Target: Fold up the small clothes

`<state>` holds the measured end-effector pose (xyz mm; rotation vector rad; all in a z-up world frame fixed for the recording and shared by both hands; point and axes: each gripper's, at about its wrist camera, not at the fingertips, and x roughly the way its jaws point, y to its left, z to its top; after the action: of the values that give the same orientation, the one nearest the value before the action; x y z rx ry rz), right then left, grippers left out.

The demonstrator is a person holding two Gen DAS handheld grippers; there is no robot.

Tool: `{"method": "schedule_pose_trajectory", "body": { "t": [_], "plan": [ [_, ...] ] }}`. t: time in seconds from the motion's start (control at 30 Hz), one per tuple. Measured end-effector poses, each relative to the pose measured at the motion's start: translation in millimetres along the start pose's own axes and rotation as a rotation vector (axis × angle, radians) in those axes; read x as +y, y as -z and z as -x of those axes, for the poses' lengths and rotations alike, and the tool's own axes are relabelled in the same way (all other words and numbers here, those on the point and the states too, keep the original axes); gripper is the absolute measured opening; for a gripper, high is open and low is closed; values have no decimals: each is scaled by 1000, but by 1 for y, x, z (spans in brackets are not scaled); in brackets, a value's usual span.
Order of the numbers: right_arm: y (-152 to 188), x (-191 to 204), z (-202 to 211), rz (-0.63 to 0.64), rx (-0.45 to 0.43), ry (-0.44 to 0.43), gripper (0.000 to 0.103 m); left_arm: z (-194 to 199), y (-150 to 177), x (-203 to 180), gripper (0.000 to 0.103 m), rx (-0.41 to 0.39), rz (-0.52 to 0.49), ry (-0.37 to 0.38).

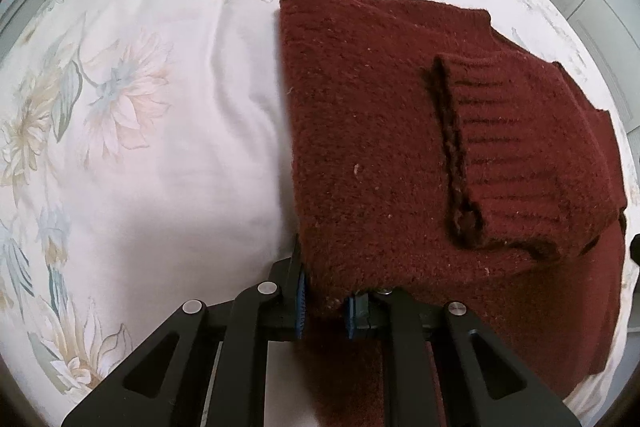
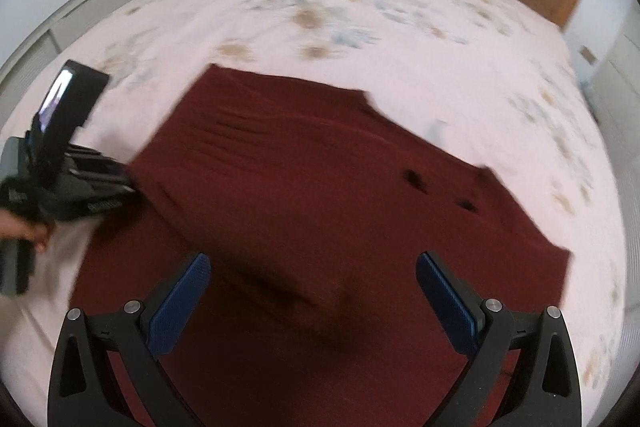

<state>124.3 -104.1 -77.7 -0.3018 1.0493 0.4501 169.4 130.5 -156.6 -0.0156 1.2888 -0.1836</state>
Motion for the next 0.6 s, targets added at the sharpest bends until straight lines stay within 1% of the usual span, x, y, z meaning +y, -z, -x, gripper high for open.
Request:
{"method": "schedule_pose_trajectory", "body": {
  "t": [0.07, 0.2, 0.27, 0.33, 0.37, 0.4, 0.43, 0.47, 0.53, 0.57, 0.6],
  "plan": [
    [-9, 15, -10, 28, 15, -28, 102, 0, 1, -6, 13, 0, -5, -13],
    [-27, 43, -35, 79, 34, -42, 102, -1, 0, -4, 13, 0, -4, -14],
    [-31, 52, -47, 99, 60, -55, 102, -2, 1, -7, 14, 0, -2, -10],
    [-33, 57, -59, 114, 87, -51, 100, 0, 3, -1, 14, 0, -1, -7],
    [-33, 58, -62, 117, 93, -47, 94, 2, 4, -4, 14, 1, -2, -6],
    [-33, 59, -67, 120, 99, -39, 85, 2, 5, -8, 14, 2, -1, -6],
    [-34, 61, -70, 126, 100, -33, 81, 7, 11, -15, 14, 2, -2, -4],
    [-34, 62, -73, 132, 100, -31, 73, 2, 10, -24, 14, 3, -3, -4],
    [-33, 64, -74, 144, 94, -40, 53, 2, 7, -23, 15, 4, -1, -1],
    [-32, 63, -72, 149, 88, -43, 33, 4, 5, -20, 15, 5, 1, 1],
    [-31, 62, -70, 148, 80, -34, 28, 6, 3, -18, 15, 5, 2, 3]
  ]
}}
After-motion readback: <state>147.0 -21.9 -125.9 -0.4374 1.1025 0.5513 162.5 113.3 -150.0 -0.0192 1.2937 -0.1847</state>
